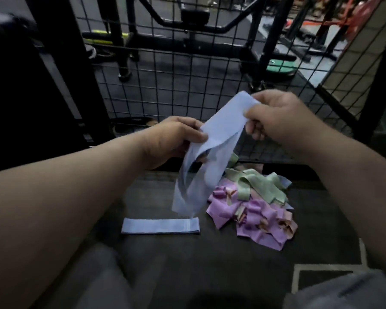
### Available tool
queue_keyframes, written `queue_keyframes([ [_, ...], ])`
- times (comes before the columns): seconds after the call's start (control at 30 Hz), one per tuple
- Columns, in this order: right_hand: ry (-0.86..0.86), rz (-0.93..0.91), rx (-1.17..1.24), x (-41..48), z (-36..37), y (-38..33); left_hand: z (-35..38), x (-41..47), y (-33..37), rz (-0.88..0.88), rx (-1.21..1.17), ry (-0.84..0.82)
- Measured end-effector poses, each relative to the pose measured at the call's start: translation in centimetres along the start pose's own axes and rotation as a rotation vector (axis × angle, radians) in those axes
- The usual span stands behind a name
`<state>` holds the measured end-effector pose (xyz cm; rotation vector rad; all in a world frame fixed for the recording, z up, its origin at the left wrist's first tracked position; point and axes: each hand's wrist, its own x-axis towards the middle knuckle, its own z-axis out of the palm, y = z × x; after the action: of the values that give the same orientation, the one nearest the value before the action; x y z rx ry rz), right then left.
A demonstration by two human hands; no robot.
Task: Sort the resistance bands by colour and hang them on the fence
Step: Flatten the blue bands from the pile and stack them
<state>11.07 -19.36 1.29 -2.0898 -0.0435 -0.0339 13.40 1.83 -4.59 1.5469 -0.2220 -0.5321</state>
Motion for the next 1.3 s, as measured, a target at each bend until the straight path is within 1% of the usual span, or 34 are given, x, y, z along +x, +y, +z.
queue_keyframes([
  [0.13,0.010,0.038,0.081,-2.3,1.5,0.2,-1.6,-3.8,0.6,0.005,-0.034,0.050],
  [0.27,-0.033,0.060,0.296,-4.5,2.6,0.2,-1.5,-5.5,-0.2,-0.021,0.000,0.108],
  [0.3,-0.062,0.060,0.350,-4.8,2.8,0.0,-1.3,-5.7,-0.1,-0.021,0.002,0.105],
  [0.43,-0.152,0.019,0.438,-5.5,3.2,-0.8,0.2,-6.3,1.0,-0.006,0.085,0.021],
  [0.57,-0.168,0.073,0.621,-5.5,3.6,-1.5,1.2,-7.1,1.1,-0.080,0.138,-0.025],
  [0.63,-0.161,0.061,0.597,-5.5,3.9,-1.6,1.2,-7.2,0.6,-0.111,0.079,-0.023],
  [0.7,-0.154,0.059,0.577,-5.5,4.2,-1.8,0.9,-7.4,0.0,-0.098,0.027,-0.029],
  [0.87,-0.195,0.158,0.758,-4.9,5.2,-1.6,-0.3,-7.7,-2.1,-0.032,0.046,-0.053],
  [0.93,-0.199,0.206,0.839,-4.4,5.6,-1.3,-0.5,-8.1,-3.6,-0.040,0.113,-0.061],
  [1.03,-0.190,0.287,0.998,-3.2,5.9,-0.9,-1.2,-8.7,-6.0,-0.108,0.211,-0.099],
  [1.1,-0.128,0.338,1.117,-2.2,5.7,-0.4,-2.0,-9.1,-7.0,-0.141,0.212,-0.126],
  [1.17,0.004,0.397,1.246,-1.1,5.4,0.8,-2.7,-9.4,-7.4,-0.178,0.173,-0.139],
  [1.3,0.222,0.452,1.364,0.4,4.4,2.6,-4.3,-9.8,-8.2,-0.242,0.102,-0.115],
])
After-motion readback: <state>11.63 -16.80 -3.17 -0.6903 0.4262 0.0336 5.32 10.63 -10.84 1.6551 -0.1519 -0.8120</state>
